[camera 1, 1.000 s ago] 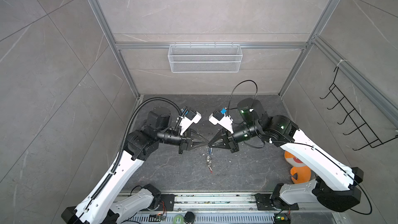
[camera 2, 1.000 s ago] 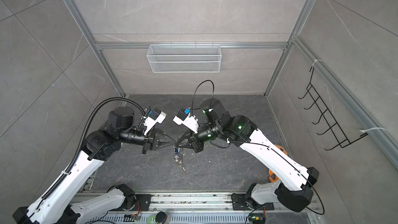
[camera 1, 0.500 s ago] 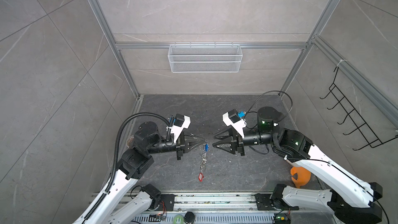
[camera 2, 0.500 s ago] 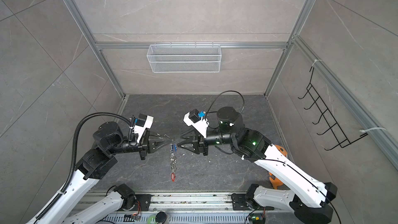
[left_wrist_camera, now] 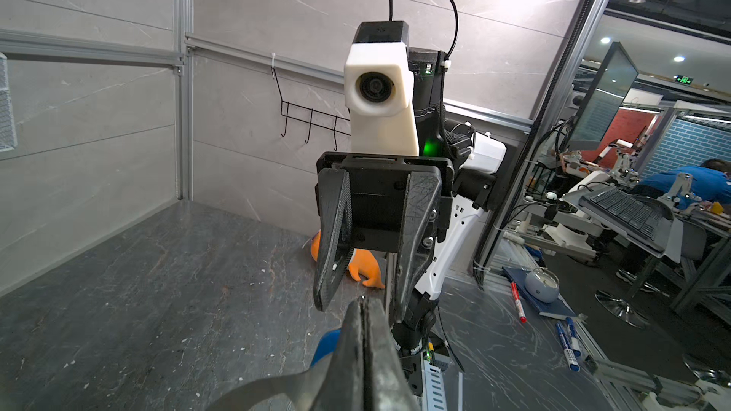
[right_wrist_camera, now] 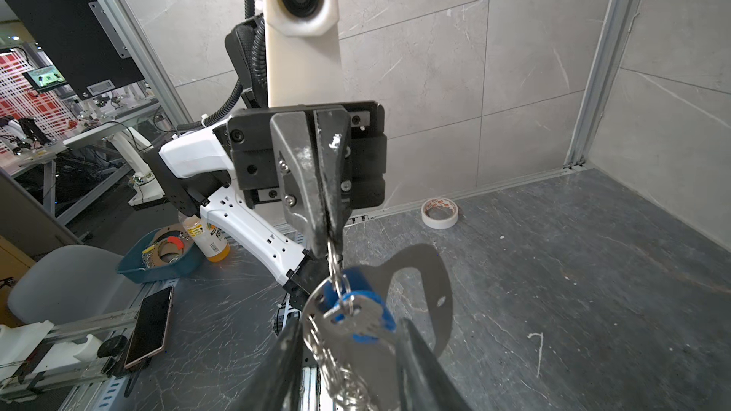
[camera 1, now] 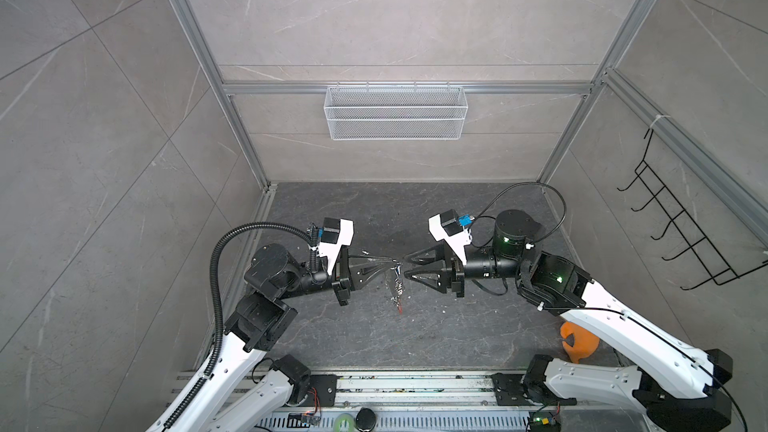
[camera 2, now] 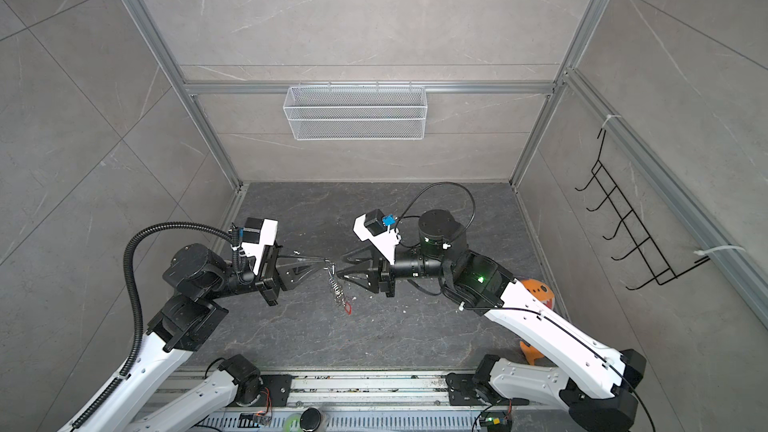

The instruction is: Remove the keys from the keyring

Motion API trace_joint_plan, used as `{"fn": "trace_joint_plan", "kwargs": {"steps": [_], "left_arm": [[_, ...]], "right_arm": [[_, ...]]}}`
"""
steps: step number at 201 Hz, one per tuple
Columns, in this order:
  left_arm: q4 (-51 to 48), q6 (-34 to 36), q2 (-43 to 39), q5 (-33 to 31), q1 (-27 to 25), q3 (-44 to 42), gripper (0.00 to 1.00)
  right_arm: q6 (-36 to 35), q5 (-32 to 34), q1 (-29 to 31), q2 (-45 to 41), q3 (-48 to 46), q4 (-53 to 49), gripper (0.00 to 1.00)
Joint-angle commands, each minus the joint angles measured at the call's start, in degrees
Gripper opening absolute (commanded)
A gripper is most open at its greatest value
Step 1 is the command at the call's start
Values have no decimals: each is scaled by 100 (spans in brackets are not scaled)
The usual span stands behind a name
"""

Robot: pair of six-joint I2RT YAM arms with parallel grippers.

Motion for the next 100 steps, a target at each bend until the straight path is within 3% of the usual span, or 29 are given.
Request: {"fn": "trace_joint_plan", "kwargs": {"steps": [1, 100], "left_arm": [[500, -146, -8, 198, -18, 34, 0], [642, -237, 50, 304, -15, -12, 0]], "right_arm": [[92, -109, 43, 26, -20, 197, 40], [17, -65, 65, 113, 136, 168, 37]]}}
